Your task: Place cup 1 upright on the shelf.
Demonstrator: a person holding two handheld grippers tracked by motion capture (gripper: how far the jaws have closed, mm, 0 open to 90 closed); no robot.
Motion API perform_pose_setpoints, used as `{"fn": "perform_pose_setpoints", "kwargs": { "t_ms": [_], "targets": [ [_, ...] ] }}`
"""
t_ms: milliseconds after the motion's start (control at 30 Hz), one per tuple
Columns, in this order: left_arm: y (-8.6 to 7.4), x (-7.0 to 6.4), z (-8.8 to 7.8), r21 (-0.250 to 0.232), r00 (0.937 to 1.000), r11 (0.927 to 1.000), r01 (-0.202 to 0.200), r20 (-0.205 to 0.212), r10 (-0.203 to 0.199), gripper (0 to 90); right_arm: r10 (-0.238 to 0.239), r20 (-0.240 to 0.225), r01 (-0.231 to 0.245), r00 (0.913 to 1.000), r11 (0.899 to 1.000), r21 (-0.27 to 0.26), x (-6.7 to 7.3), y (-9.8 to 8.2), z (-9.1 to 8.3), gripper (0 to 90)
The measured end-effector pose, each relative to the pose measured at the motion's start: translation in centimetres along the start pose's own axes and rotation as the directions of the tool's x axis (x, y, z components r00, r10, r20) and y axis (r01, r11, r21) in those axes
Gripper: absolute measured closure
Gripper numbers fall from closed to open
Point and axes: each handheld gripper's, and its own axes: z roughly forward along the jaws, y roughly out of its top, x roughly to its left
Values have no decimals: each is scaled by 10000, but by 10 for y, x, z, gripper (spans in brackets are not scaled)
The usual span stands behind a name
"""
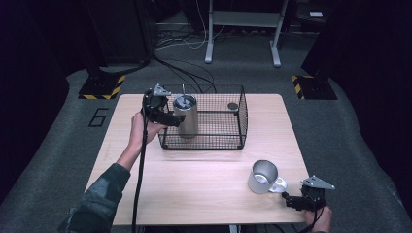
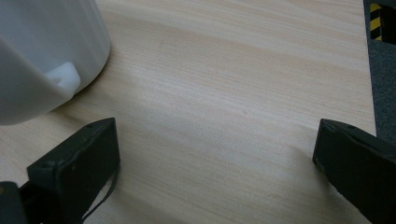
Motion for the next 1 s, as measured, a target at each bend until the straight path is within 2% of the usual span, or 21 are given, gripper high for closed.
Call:
{"fn": "perform_pose_setpoints", "kwargs": {
  "t_ms": [200,267,333,433,533,867,1000],
  "targets": [
    [-7,-5,-15,-376,9999,9992,-155,-74,152,0,-2,10,2,10000,10000,-14,0,0,0,4],
    [-10,-5,-20,-510,10000,9987,-25,-11,25,0,-4,1,4,10000,10000,-1,0,0,0,4],
    [-13,-6,-23,-503,10000,9987,-62,46,64,0,-1,1,1,10000,10000,-2,0,0,0,4],
    [-20,-9,-26,-418,9998,9990,-185,102,190,0,-5,0,5,10000,10000,0,0,0,0,4],
    [-29,-12,-30,-276,9989,9985,-474,25,474,0,-21,-2,21,10000,10000,-8,0,0,0,4],
    [-66,-8,-36,-8,9999,9999,-150,50,150,0,-44,-33,44,10000,10000,2,0,0,0,4],
    [-83,-7,-34,272,9999,9996,-121,86,119,0,-45,-24,45,10000,10000,-7,0,0,0,4]
  ]
}}
